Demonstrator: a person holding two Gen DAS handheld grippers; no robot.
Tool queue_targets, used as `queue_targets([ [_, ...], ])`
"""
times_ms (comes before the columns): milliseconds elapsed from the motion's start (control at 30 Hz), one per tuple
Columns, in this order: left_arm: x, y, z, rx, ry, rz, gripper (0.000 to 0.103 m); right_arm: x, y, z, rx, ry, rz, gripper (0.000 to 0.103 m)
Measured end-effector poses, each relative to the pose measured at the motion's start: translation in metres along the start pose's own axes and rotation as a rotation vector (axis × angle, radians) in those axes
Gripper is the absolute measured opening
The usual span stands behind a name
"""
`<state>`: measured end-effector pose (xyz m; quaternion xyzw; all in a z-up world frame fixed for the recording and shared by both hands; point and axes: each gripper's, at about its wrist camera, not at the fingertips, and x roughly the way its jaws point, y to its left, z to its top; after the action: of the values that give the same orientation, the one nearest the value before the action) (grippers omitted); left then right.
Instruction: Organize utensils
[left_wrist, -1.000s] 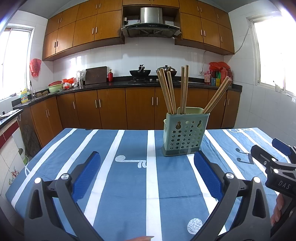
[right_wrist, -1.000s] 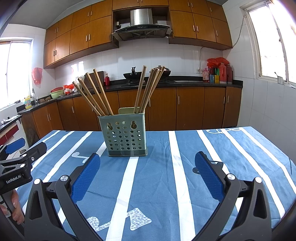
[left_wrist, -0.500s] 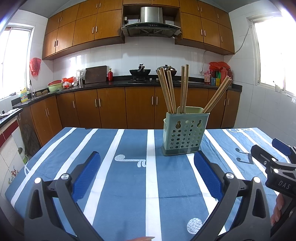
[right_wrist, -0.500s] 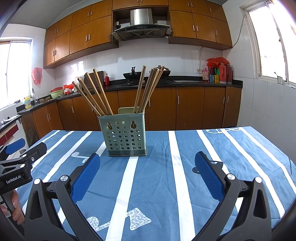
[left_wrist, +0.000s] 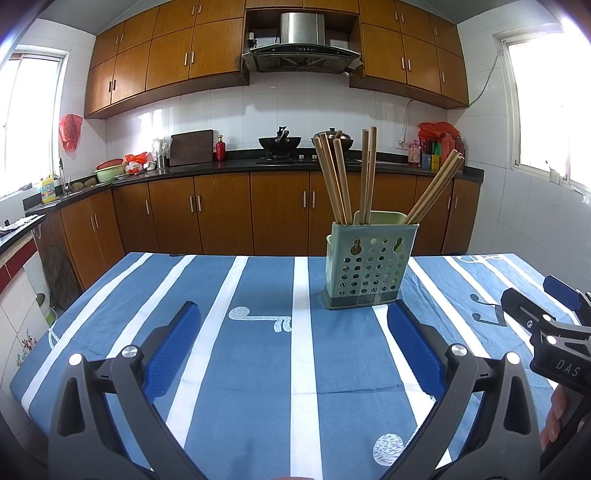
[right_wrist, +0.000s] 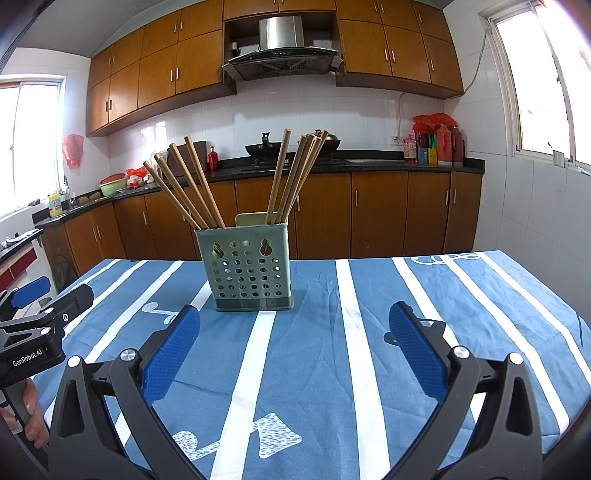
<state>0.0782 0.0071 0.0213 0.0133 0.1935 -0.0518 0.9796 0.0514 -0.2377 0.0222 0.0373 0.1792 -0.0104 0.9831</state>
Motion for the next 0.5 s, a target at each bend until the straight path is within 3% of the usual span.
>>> queue_targets([
  [500, 0.0013, -0.0021, -0.0025, -0.002, 0.001, 0.001, 0.099, 0.0017, 0.0003, -0.0033, 0.002, 0.004, 0.001, 0.101],
])
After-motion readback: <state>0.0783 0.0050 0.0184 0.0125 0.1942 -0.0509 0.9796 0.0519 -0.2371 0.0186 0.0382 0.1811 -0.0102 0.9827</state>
